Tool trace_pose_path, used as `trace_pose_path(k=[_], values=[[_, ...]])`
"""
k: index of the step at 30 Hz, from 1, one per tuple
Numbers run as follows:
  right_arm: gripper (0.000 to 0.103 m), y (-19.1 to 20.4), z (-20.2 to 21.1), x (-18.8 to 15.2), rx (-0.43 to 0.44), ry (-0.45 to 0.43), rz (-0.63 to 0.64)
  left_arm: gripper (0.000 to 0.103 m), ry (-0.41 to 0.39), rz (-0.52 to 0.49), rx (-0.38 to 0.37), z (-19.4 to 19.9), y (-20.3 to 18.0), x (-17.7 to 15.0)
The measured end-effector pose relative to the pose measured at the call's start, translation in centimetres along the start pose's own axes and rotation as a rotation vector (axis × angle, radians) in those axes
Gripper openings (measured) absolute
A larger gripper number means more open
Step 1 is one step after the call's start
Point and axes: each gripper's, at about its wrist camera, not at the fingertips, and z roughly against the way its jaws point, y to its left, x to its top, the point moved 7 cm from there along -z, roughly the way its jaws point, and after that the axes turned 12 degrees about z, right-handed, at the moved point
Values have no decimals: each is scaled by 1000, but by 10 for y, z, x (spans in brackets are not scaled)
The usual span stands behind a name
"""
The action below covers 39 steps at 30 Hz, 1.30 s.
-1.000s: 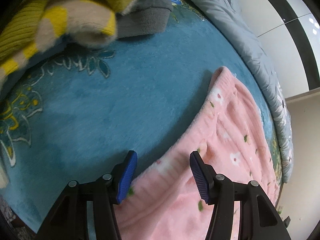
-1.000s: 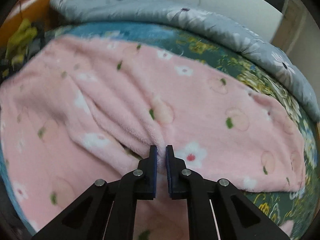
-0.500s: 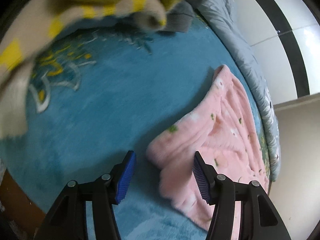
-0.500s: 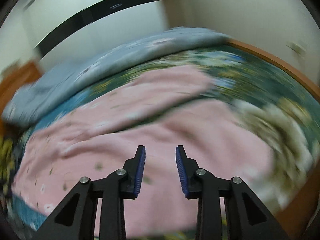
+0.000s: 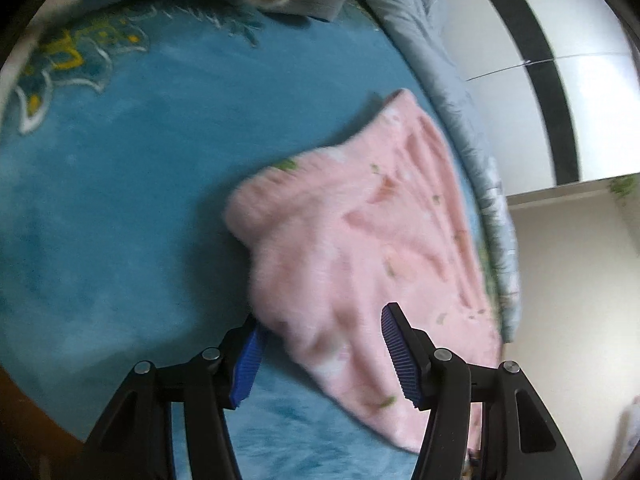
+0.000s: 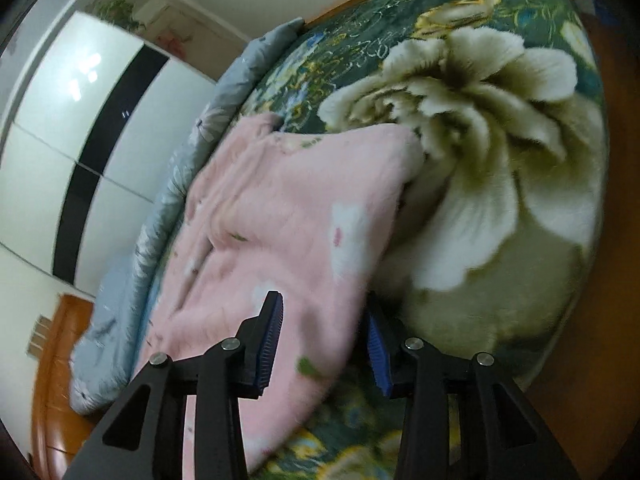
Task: Fold clothes
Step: 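Release the garment with the right gripper and move toward the folded edge, then pinch the pink garment edge with both grippers and lift it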
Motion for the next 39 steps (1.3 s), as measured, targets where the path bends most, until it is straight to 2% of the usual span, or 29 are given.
trace_pose_path(k=[1, 2, 3, 4, 5, 6, 9, 12, 14, 16, 22, 25, 30, 35, 39], values=[[39, 1, -1, 0, 14, -7, -15, 59, -11, 4, -6, -1, -1, 0], [26, 1, -2, 1, 26, -8, -29, 58, -23, 8, -12, -1, -1, 1], [17, 0, -2, 2, 39, -6, -43, 46, -39, 12, -17, -1, -1, 2], [8, 0, -1, 4, 59, -7, -57, 31, -50, 16, -21, -3, -1, 4], [7, 1, 0, 6, 82, -9, -70, 24, -57, 23, -26, -3, 0, 7], [6, 3, 2, 8, 101, -16, -71, 12, -64, 32, -32, 2, 4, 9], [5, 14, 16, 22, 148, -54, -57, 8, -96, 49, -72, 11, 3, 14], [4, 25, 35, 39, 189, -105, -47, 7, -127, 47, -149, 30, -10, 17], [4, 31, 55, 50, 218, -168, -31, 7, -131, 23, -201, 43, -22, 17], [4, 31, 68, 55, 211, -206, -2, 7, -130, -21, -204, 51, -27, 12], [4, 20, 70, 58, 194, -204, -23, 7, -74, 12, -226, 40, -20, 7], [3, 31, 69, 70, 201, -211, -7, 7, -70, -6, -270, 40, -42, 15], [4, 67, 58, 107, 206, -232, 41, 7, -71, 2, -353, 45, -88, 43], [4, 109, 20, 146, 164, -199, 87, 7, -111, -50, -315, 27, -140, 74], [4, 135, -27, 176, 110, -147, 100, 8, -103, -46, -256, -4, -166, 103]])
